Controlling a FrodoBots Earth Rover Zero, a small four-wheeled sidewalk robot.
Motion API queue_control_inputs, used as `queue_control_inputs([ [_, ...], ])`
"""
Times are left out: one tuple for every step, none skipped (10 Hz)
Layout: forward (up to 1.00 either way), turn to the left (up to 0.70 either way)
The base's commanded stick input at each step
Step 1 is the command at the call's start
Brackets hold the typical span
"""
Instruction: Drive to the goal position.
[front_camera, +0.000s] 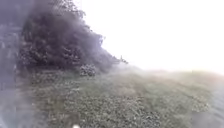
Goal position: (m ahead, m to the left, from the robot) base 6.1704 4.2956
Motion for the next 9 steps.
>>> queue_control_inputs([
  [0.6,0.0],
  [0.6,0.0],
  [0.6,0.0],
  [0.6,0.0],
  [0.6,0.0],
  [0.6,0.0],
  [0.6,0.0],
  [0.6,0.0],
  [0.6,0.0],
])
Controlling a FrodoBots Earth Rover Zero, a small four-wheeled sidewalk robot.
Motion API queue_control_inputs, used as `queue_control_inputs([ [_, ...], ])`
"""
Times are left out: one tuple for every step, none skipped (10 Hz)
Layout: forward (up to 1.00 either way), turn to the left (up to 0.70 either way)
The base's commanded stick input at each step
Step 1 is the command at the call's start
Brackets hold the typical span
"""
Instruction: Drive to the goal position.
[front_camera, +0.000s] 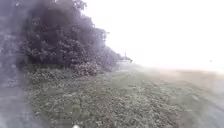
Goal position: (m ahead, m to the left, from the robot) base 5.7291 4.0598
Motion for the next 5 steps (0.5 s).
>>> queue_control_inputs([
  [0.6,0.0],
  [0.6,-0.11],
  [0.6,-0.14],
  [0.6,-0.15],
  [0.6,-0.15],
])
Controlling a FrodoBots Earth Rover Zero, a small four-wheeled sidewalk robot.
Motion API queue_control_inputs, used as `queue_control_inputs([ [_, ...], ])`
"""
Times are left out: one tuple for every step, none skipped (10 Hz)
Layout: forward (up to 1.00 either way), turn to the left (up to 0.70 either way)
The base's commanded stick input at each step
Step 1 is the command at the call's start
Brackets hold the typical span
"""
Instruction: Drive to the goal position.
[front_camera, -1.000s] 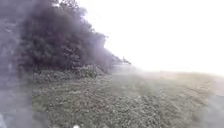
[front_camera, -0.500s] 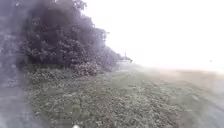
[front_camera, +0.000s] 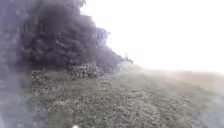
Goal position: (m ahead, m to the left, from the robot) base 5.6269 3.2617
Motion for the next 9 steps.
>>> queue_control_inputs([
  [0.6,-0.15],
  [0.6,-0.15],
  [0.6,-0.15],
  [0.6,-0.15],
  [0.6,-0.15],
  [0.6,-0.15],
  [0.6,-0.15],
  [0.6,-0.15],
  [0.6,-0.15],
])
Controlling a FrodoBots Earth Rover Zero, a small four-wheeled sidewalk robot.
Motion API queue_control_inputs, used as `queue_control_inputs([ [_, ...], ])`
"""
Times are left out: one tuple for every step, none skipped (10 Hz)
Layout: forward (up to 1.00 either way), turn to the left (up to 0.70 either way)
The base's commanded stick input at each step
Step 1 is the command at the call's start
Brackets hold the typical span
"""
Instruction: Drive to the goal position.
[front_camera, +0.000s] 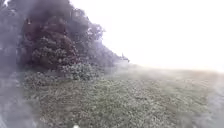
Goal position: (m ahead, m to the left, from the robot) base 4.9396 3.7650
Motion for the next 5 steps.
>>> queue_control_inputs([
  [0.6,-0.15],
  [0.6,-0.15],
  [0.6,-0.15],
  [0.6,-0.15],
  [0.6,-0.15],
])
